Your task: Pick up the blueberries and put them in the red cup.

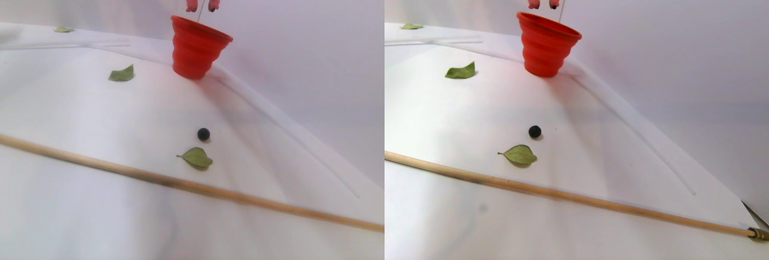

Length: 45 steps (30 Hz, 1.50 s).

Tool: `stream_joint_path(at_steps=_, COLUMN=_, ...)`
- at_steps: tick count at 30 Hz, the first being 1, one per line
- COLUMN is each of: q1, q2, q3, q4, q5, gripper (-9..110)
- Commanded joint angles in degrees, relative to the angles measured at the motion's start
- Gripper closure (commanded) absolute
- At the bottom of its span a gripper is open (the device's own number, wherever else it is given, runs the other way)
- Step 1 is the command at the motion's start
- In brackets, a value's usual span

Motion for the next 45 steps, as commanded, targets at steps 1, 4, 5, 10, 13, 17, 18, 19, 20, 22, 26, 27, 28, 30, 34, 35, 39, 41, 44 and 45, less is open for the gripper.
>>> stream_joint_path(at_steps=1, q1=3.3, q2=3.3, q3=-3.3, q4=-1.4, q5=1.5, gripper=84)
stream_joint_path(at_steps=4, q1=3.6, q2=4.3, q3=-2.2, q4=-1.2, q5=2.0, gripper=84)
stream_joint_path(at_steps=5, q1=3.6, q2=4.8, q3=-1.7, q4=-1.1, q5=2.0, gripper=85)
stream_joint_path(at_steps=10, q1=3.6, q2=7.5, q3=-1.1, q4=2.6, q5=2.5, gripper=85)
stream_joint_path(at_steps=13, q1=3.2, q2=9.5, q3=-0.6, q4=5.4, q5=2.9, gripper=86)
stream_joint_path(at_steps=17, q1=2.5, q2=12.1, q3=0.6, q4=9.4, q5=3.3, gripper=87)
stream_joint_path(at_steps=18, q1=2.5, q2=12.6, q3=0.9, q4=10.2, q5=3.5, gripper=87)
stream_joint_path(at_steps=19, q1=2.4, q2=12.9, q3=1.2, q4=10.8, q5=3.7, gripper=87)
stream_joint_path(at_steps=20, q1=2.3, q2=13.1, q3=1.5, q4=11.7, q5=4.0, gripper=87)
stream_joint_path(at_steps=22, q1=2.1, q2=13.3, q3=1.9, q4=13.5, q5=4.4, gripper=87)
stream_joint_path(at_steps=26, q1=1.8, q2=13.9, q3=3.6, q4=16.3, q5=5.1, gripper=87)
stream_joint_path(at_steps=27, q1=1.8, q2=14.2, q3=4.1, q4=17.0, q5=5.2, gripper=87)
stream_joint_path(at_steps=28, q1=1.8, q2=14.7, q3=5.0, q4=17.3, q5=5.4, gripper=87)
stream_joint_path(at_steps=30, q1=1.5, q2=15.8, q3=6.8, q4=18.3, q5=5.5, gripper=88)
stream_joint_path(at_steps=34, q1=1.4, q2=17.3, q3=9.8, q4=19.2, q5=5.6, gripper=88)
stream_joint_path(at_steps=35, q1=1.3, q2=17.6, q3=10.4, q4=19.7, q5=5.6, gripper=88)
stream_joint_path(at_steps=39, q1=1.2, q2=18.7, q3=12.1, q4=20.7, q5=5.7, gripper=88)
stream_joint_path(at_steps=41, q1=1.2, q2=19.0, q3=13.2, q4=21.1, q5=5.8, gripper=88)
stream_joint_path(at_steps=44, q1=1.4, q2=20.8, q3=15.7, q4=21.1, q5=6.2, gripper=88)
stream_joint_path(at_steps=45, q1=1.7, q2=21.7, q3=16.7, q4=21.1, q5=6.2, gripper=88)
